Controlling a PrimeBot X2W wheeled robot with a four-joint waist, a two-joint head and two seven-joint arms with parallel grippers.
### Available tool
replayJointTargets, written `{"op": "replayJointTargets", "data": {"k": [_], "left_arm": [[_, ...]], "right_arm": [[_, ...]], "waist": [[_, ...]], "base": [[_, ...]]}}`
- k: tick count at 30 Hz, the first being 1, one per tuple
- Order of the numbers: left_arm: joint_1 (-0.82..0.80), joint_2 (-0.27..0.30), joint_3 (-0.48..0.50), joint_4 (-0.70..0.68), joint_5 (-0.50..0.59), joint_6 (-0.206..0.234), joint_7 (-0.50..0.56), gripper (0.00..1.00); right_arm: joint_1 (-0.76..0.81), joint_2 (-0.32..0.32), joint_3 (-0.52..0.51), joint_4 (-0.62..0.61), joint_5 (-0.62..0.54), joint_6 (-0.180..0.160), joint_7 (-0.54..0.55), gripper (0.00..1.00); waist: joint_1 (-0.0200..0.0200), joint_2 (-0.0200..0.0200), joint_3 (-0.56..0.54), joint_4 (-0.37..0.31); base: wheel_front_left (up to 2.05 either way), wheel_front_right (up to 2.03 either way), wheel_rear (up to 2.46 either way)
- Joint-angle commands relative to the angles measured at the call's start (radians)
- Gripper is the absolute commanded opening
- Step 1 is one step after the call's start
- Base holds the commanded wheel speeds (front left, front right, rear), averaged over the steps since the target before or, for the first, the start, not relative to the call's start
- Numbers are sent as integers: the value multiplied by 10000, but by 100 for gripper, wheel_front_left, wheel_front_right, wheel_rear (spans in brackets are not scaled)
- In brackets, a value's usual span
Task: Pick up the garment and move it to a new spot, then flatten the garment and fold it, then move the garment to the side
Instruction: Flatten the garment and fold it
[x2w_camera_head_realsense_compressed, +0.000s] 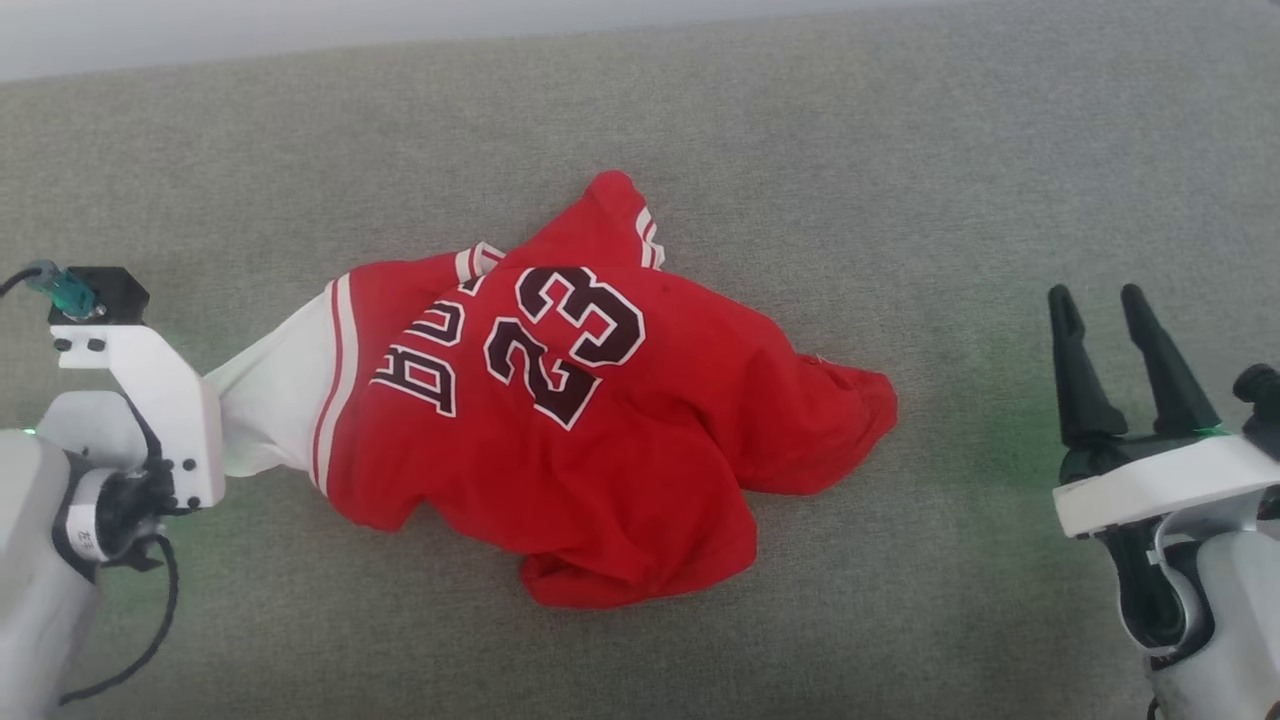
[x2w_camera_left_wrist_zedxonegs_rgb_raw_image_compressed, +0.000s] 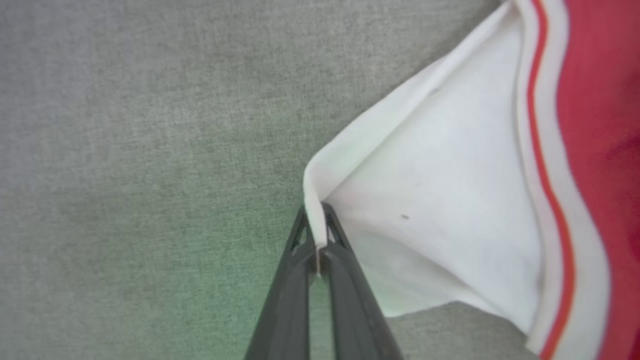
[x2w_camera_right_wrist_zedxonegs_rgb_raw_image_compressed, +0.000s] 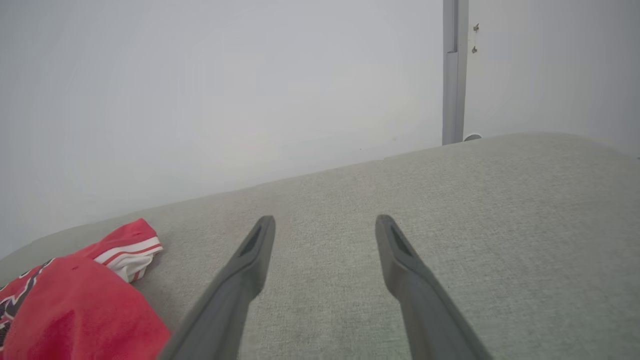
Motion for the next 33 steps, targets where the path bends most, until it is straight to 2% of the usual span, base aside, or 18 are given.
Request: {"op": "replayJointTargets", "data": {"k": [1, 2, 3, 6, 11, 20, 26, 33], "left_arm": [[363, -194, -58, 26, -97, -8, -127, 64], [371, -259, -21, 2, -117, -1, -252, 97], [387, -340, 48, -76, -98, 16, -578, 100], [422, -367, 136, -172, -107, -19, -893, 100], [641, -475, 307, -580, 143, -32, -2042, 100], [1497, -769, 519, -1635, 988, -19, -5541, 100], [2482, -1267, 714, -2034, 1427, 307, -7797, 100], [3384, -1974, 959, -2298, 1492, 750, -9484, 100]], "right_arm": [[-115, -80, 166, 20, 157, -3, 21, 100], [-143, -132, 295, 31, 204, -3, 89, 100], [-164, -239, 558, 35, 332, -3, 241, 100], [-161, -344, 857, 28, 448, -3, 411, 100], [-209, -638, 1541, -67, 752, -3, 905, 100], [-412, -1302, 2876, -346, 1349, -3, 2444, 100], [-644, -1803, 3625, -510, 1688, -3, 3584, 100], [-978, -2221, 3990, -54, 1500, -3, 4927, 100]], "waist": [[0, 0, -15, 49], [0, 0, -34, 71], [0, 0, -117, 137], [0, 0, -236, 206], [0, 0, -590, 475], [0, 0, -1158, 1254], [0, 0, -1374, 1900], [0, 0, -1378, 2722]], "base": [[0, 0, 0], [0, 0, 0], [0, 0, 0], [0, 0, 0], [0, 0, 0], [0, 0, 0], [0, 0, 0], [0, 0, 0]]}}
